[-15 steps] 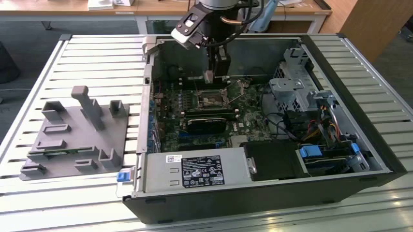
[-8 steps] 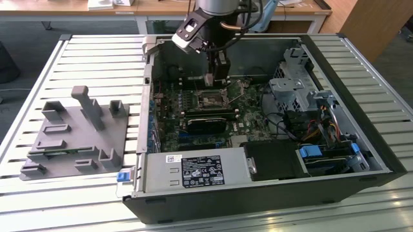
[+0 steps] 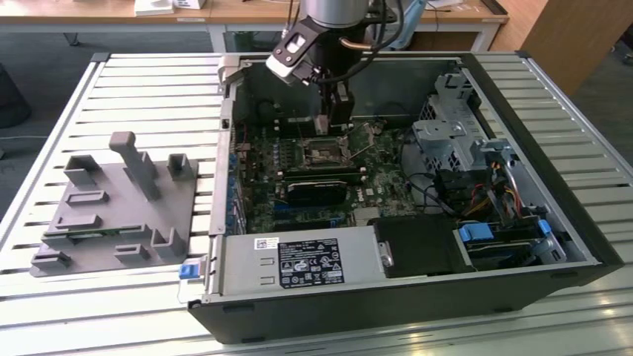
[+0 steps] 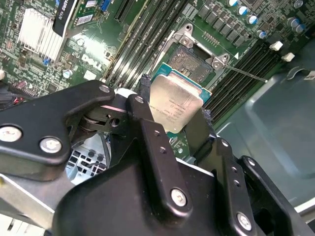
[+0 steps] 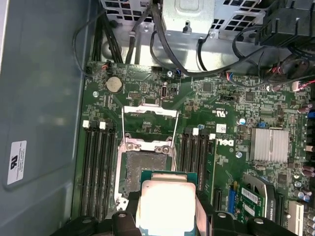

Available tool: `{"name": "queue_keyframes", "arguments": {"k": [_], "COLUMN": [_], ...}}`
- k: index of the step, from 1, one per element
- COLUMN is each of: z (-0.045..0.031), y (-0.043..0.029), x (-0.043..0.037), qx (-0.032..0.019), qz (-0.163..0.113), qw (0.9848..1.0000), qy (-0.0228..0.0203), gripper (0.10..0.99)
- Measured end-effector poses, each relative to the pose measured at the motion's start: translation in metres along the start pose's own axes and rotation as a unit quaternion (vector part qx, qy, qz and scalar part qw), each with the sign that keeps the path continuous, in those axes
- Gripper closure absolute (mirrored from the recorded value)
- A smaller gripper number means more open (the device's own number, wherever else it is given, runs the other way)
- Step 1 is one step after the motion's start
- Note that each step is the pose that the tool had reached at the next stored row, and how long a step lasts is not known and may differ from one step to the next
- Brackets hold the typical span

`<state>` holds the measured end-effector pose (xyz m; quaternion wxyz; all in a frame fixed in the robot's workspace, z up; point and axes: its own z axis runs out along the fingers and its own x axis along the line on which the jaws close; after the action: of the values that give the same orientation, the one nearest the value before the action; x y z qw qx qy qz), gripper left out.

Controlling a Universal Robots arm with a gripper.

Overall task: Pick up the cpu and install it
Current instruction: 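Place the cpu into insertion slot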

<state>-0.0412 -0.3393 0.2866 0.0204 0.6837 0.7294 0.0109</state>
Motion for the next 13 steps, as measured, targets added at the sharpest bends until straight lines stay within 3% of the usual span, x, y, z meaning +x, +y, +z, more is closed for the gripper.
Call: {"name": "queue_keyframes", "arguments": {"k": [8, 13], "z": [0.0051, 0.0125], "y": [-0.0002, -0.0002], "x": [0.0001, 0.0020], "qx": [0.0000, 0.0000], "qz": [0.000, 0.000], "qw": [1.0000, 1.0000], "qy": [0.0000, 0.0000], "gripper": [0.557, 0.557]}}
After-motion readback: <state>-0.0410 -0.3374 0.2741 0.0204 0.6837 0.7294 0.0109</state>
